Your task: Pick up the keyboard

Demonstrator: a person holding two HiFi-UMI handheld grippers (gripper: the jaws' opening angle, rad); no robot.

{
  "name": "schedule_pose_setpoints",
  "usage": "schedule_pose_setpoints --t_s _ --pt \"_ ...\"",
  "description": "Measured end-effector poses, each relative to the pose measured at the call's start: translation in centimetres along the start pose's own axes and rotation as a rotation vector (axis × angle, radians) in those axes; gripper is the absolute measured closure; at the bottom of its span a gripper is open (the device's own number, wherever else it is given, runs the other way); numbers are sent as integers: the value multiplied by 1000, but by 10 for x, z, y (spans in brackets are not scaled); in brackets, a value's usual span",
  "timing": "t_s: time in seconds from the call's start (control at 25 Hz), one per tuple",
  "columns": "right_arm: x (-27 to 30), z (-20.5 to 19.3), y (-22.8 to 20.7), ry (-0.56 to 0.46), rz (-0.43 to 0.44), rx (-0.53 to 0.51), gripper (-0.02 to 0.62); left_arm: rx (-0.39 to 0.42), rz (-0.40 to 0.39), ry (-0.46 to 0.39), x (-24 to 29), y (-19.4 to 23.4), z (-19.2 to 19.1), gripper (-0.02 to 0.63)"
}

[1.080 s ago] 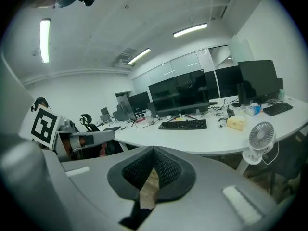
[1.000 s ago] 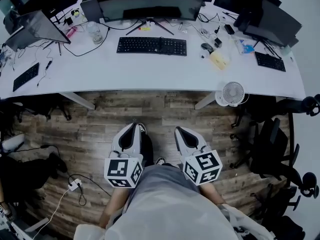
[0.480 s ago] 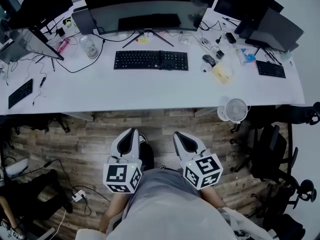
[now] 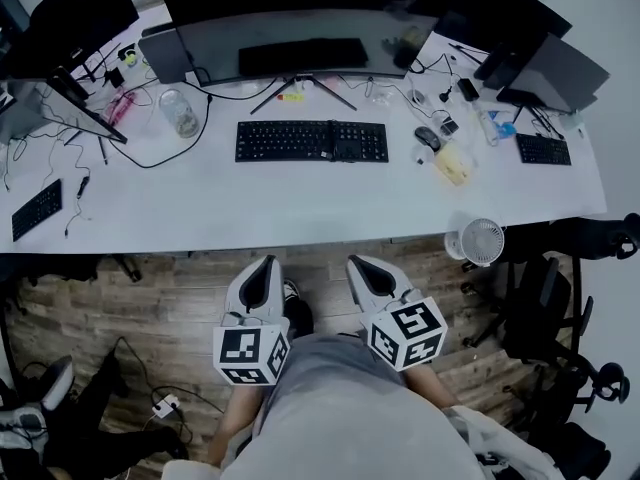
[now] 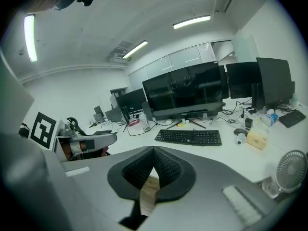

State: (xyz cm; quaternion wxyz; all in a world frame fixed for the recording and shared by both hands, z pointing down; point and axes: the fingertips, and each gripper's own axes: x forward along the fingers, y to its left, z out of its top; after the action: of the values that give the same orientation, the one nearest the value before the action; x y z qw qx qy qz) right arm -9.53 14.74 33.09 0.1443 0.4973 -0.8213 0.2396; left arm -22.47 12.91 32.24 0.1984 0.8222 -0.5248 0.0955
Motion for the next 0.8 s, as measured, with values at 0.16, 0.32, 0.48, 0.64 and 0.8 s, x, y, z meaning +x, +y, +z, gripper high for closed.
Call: schedule_pose_setpoints --t_s 0.16,0.32,0.48,0.64,0.8 --pt "24 15 -1 -3 -28 -9 600 -19 6 -3 13 30 12 606" --pt "46 27 -3 -11 -48 -1 600 -12 -19 -2 27 47 20 606" --pt "61 41 -6 -33 -84 17 600 -11 -62 10 40 56 22 606" --pt "68 42 -8 -29 -109 20 600 -3 -110 12 50 59 28 606" --pt "71 38 -17 -20 -132 29 600 -3 -127 14 60 62 29 606"
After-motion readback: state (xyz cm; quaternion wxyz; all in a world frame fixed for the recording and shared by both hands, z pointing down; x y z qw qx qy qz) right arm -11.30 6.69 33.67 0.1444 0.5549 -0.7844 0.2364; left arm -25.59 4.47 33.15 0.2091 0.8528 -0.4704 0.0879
